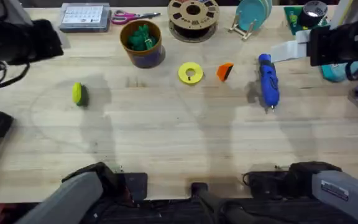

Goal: Pick up the gripper from the table and insert it into the empty holder that is missing its gripper. Then pick up a screw, insert it into the mounting hole, and use the screwdriver to tighten it. Finally, clean up the table by picking up the vegetable and placing it into the bucket.

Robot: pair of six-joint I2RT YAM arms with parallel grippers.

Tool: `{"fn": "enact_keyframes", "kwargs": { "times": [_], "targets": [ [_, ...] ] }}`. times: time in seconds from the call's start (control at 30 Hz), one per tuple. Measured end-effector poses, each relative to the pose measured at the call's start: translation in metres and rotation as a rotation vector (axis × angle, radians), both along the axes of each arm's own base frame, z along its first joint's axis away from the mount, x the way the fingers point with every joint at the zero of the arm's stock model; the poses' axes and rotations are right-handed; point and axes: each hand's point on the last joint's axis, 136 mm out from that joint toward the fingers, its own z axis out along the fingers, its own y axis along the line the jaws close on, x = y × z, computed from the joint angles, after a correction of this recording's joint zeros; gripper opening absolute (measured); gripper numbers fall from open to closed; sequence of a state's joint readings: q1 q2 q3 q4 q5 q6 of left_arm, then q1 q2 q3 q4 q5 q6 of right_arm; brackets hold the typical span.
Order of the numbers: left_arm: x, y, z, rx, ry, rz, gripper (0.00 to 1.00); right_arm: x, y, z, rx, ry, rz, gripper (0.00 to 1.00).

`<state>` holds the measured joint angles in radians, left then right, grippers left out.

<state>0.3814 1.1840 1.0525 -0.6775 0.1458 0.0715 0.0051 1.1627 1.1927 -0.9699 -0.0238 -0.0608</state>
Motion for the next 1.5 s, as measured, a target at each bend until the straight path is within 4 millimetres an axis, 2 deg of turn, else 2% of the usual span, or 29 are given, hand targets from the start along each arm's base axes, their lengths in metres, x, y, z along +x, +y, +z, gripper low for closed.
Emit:
{"fn": "enact_keyframes", "kwargs": {
  "times": [0.07, 0.2, 0.3, 0.5, 0.53, 0.57, 0.67, 0.7, 0.9, 1.13, 1.33, 1.5],
  "targets": [
    [-0.006, -0.008, 0.018, 0.012, -0.050, -0.018, 0.003, 0.000, 0.000, 0.000, 0.000, 0.000, 0.000, 0.998],
    [-0.020, -0.020, 0.041, 0.025, -0.105, -0.039, 0.003, 0.000, 0.000, 0.000, 0.000, 0.000, 0.000, 0.998],
    [-0.028, -0.023, 0.046, 0.027, -0.113, -0.040, 0.003, 0.000, 0.000, 0.000, 0.000, 0.000, 0.000, 0.997],
    [-0.031, -0.024, 0.041, 0.018, -0.091, -0.040, 0.003, 0.000, 0.000, 0.000, 0.000, 0.000, 0.000, 0.997],
    [-0.031, -0.024, 0.041, 0.018, -0.091, -0.041, 0.277, 0.000, 0.000, 0.000, 0.000, 0.001, 0.000, 0.998],
    [-0.031, -0.024, 0.041, 0.018, -0.091, -0.040, 0.449, 0.000, 0.000, 0.000, 0.000, 0.001, 0.000, 0.998],
    [-0.031, -0.024, 0.041, 0.017, -0.092, -0.039, 0.923, 0.000, 0.000, 0.000, 0.000, 0.001, 0.000, 0.998],
    [-0.031, -0.025, 0.041, 0.015, -0.092, -0.039, 0.966, 0.000, 0.000, 0.000, 0.000, 0.001, 0.000, 0.998],
    [-0.027, -0.023, 0.046, 0.025, -0.118, -0.039, 0.985, 0.000, 0.000, 0.000, 0.000, 0.001, 0.000, 0.998],
    [-0.011, -0.023, 0.069, 0.047, -0.229, -0.064, 0.985, 0.000, 0.000, 0.000, 0.000, 0.001, 0.000, 0.998],
    [0.005, -0.047, 0.096, -0.006, -0.368, -0.204, 0.985, 0.000, 0.000, 0.000, 0.000, 0.002, 0.000, 0.998],
    [0.007, -0.068, 0.106, -0.065, -0.420, -0.312, 0.985, 0.000, 0.000, 0.000, 0.000, 0.001, 0.000, 0.998]
  ]
}}
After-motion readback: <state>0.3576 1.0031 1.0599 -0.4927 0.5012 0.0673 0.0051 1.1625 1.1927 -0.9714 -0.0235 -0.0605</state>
